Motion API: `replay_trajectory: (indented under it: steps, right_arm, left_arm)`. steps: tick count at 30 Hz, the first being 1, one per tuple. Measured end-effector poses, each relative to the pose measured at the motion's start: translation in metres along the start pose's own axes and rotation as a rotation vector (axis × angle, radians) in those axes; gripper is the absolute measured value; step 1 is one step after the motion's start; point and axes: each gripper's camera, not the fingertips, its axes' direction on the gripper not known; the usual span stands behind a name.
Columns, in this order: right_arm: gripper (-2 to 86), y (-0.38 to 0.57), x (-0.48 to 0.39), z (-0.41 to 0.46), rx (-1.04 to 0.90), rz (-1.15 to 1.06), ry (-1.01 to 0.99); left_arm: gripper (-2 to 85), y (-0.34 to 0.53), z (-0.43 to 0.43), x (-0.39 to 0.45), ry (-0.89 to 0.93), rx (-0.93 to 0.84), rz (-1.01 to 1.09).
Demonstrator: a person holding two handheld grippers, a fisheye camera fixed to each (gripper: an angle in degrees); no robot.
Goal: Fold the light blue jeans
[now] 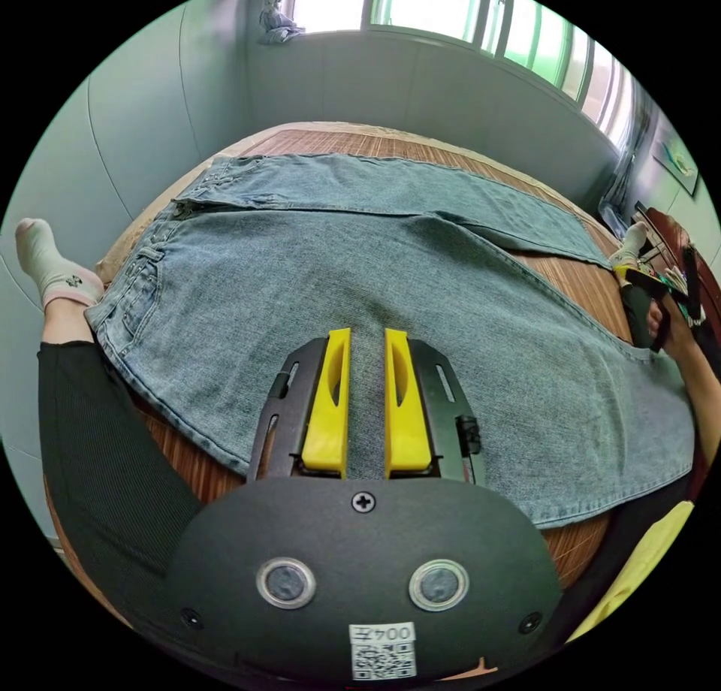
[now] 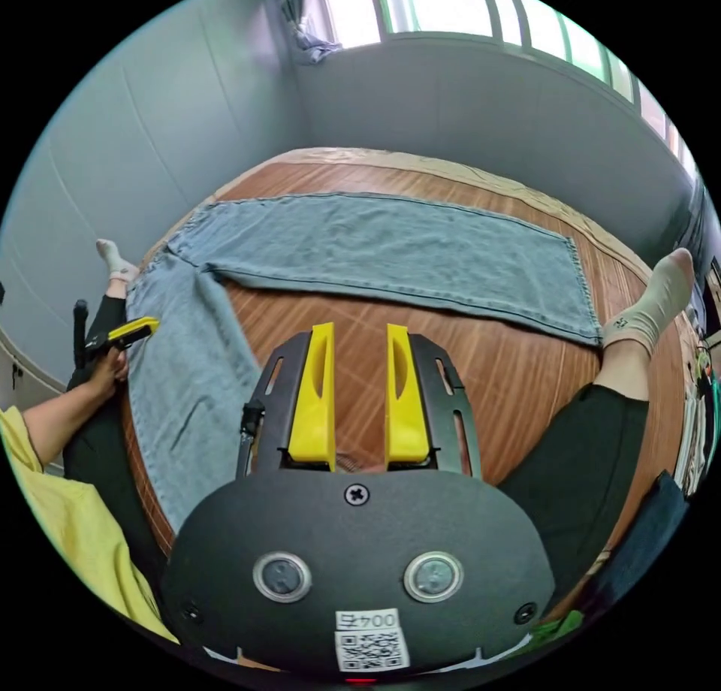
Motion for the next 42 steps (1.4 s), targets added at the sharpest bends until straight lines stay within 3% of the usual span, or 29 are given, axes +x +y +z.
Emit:
replay_trajectory:
  steps: [10, 17, 22, 25, 32, 42]
  right_arm:
    - [10.9, -0.067, 0.064, 0.064, -0.055, 0.041, 0.047]
    - [8.1, -0.052, 0.085, 0.093, -0.125, 0.046, 0.055]
    - [12.7, -0.053, 0.083, 0.089, -0.177, 0.042, 0.023]
    - [13.2, -0.056, 0.094, 0.08, -0.094, 0.039, 0.144]
    - [12.0, -0.042, 0.141, 0.094, -0.108, 0.165, 0.083]
    - [10.9, -0.045, 0.183, 0.105, -0.082, 0.226, 0.161]
  left_arm:
    - [6.4, 0.013, -0.005, 0.014, 0.012, 0.0, -0.008]
    - [6.4, 0.02, -0.01, 0.027, -0.009, -0.001, 0.001]
    - [6.3, 0.024, -0.012, 0.031, -0.009, -0.002, 0.0]
    - [6.3, 0.026, -0.013, 0.033, -0.008, -0.002, 0.0]
    - [6.4, 0.029, -0.016, 0.035, -0.007, -0.002, -0.002]
    - [6.3, 0.03, -0.019, 0.033, -0.004, -0.003, -0.004]
